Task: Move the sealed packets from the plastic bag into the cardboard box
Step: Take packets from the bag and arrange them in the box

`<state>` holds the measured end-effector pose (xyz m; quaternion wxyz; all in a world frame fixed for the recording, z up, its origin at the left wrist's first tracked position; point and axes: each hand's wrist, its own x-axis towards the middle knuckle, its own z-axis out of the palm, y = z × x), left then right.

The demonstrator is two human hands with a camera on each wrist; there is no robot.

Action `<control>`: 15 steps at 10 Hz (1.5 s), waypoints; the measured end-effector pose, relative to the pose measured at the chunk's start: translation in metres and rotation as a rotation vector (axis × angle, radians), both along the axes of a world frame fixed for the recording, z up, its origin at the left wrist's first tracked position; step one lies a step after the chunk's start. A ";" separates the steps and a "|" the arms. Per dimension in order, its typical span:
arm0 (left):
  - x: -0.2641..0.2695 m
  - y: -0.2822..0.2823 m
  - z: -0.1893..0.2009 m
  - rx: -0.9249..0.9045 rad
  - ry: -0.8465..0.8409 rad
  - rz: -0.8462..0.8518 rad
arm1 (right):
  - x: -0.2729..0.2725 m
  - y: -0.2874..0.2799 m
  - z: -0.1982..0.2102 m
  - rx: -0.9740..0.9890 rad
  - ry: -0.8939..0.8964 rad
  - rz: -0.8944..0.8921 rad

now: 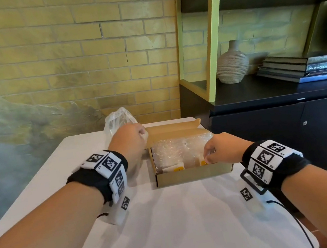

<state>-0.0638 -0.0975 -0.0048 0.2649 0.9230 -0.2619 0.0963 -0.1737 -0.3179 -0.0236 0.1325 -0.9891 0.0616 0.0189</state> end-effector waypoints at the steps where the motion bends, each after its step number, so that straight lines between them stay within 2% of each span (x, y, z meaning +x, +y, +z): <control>1: 0.015 0.017 -0.001 0.307 0.137 0.114 | 0.005 0.010 0.004 0.017 -0.049 0.018; 2: 0.046 0.031 -0.018 0.652 0.211 0.223 | 0.008 0.020 0.008 0.003 -0.090 0.060; 3: 0.043 0.032 -0.019 0.709 0.241 0.216 | 0.011 0.030 0.012 -0.031 -0.131 0.100; 4: 0.028 0.027 -0.013 0.672 0.263 0.213 | 0.014 0.037 0.014 -0.034 -0.153 0.112; 5: 0.044 0.033 -0.025 0.641 0.358 0.228 | 0.015 0.044 0.016 0.002 -0.167 0.124; 6: 0.061 0.041 -0.037 0.604 0.271 0.256 | 0.017 0.048 0.016 0.032 -0.178 0.136; 9: 0.028 0.041 0.015 0.157 0.139 0.188 | 0.011 0.047 0.022 0.070 -0.175 0.107; 10: 0.019 0.035 0.031 -0.079 0.130 0.123 | 0.009 0.046 0.024 0.126 -0.235 0.061; 11: 0.015 0.027 0.042 -0.300 0.156 0.014 | 0.007 0.046 0.027 0.263 -0.343 -0.007; 12: 0.003 0.014 0.053 -0.468 0.169 -0.076 | 0.006 0.052 0.031 0.377 -0.411 0.004; 13: -0.014 -0.001 0.064 -0.583 0.250 -0.146 | 0.004 0.060 0.033 0.272 -0.538 0.058; 14: -0.031 -0.014 0.070 -0.687 0.407 -0.236 | 0.004 0.067 0.034 0.267 -0.704 0.099; 15: -0.042 -0.024 0.072 -0.807 0.560 -0.348 | 0.009 0.069 0.035 0.367 -0.807 0.048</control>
